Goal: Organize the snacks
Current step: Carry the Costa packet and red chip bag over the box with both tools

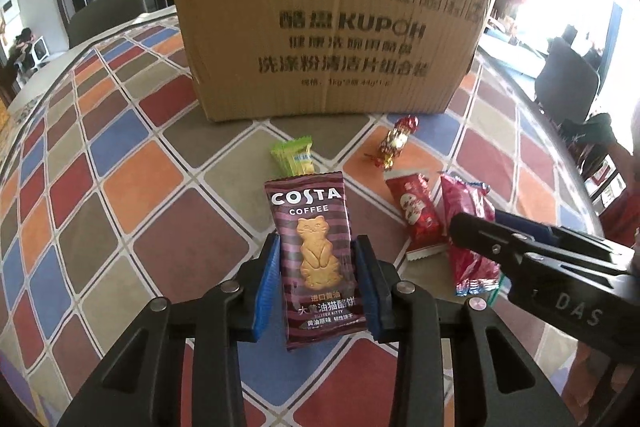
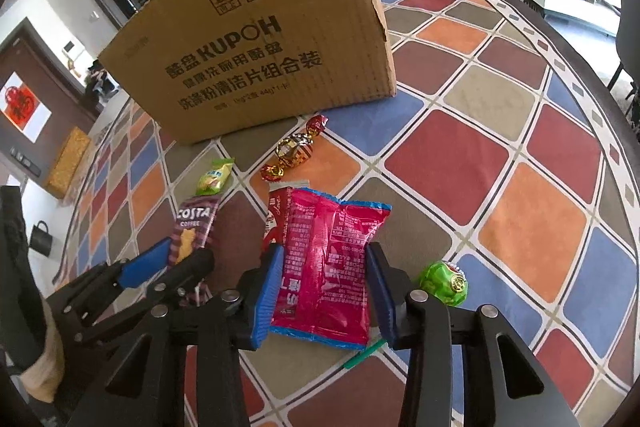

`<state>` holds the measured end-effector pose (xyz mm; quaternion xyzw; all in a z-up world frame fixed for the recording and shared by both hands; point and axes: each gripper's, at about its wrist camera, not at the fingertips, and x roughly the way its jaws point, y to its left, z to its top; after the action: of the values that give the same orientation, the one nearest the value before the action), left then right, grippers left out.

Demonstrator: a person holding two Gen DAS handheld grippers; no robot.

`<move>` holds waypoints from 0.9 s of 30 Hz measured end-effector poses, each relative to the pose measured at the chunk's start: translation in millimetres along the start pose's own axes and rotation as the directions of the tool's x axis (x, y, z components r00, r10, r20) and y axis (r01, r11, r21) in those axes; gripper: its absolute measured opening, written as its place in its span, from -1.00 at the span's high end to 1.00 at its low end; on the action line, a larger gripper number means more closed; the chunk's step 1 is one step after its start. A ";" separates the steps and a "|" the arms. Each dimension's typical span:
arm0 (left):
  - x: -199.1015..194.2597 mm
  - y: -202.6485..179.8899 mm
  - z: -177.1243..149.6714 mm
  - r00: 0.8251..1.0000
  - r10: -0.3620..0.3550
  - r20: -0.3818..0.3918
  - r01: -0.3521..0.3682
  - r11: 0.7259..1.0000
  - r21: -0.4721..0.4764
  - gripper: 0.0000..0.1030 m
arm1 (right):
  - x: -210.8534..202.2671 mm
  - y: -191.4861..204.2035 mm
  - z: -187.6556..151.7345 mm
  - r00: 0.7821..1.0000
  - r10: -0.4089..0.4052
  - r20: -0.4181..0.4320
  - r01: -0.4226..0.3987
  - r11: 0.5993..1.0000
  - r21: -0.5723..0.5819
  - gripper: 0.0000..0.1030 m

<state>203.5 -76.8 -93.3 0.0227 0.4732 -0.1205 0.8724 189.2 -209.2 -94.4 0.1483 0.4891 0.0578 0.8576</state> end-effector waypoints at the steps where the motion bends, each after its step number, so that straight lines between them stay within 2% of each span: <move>1: -3.7 0.4 0.7 1.000 -0.006 0.007 0.006 1.000 -0.003 0.30 | -1.6 -0.2 0.3 1.000 0.000 0.002 0.000 1.000 0.002 0.17; 15: -45.4 7.3 21.4 0.993 -0.040 0.114 0.043 0.999 -0.020 0.30 | -27.4 11.6 12.7 0.998 0.018 0.064 -0.015 0.999 -0.036 0.17; 27: -90.7 13.1 59.8 0.966 -0.068 0.249 0.068 0.998 0.006 0.30 | -69.3 34.1 46.7 0.979 0.047 0.199 -0.028 0.995 -0.095 0.17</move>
<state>208.2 -56.1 14.0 -0.0099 0.3608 -0.1517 0.9202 195.0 -202.9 -4.5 0.1232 0.3937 0.0811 0.9073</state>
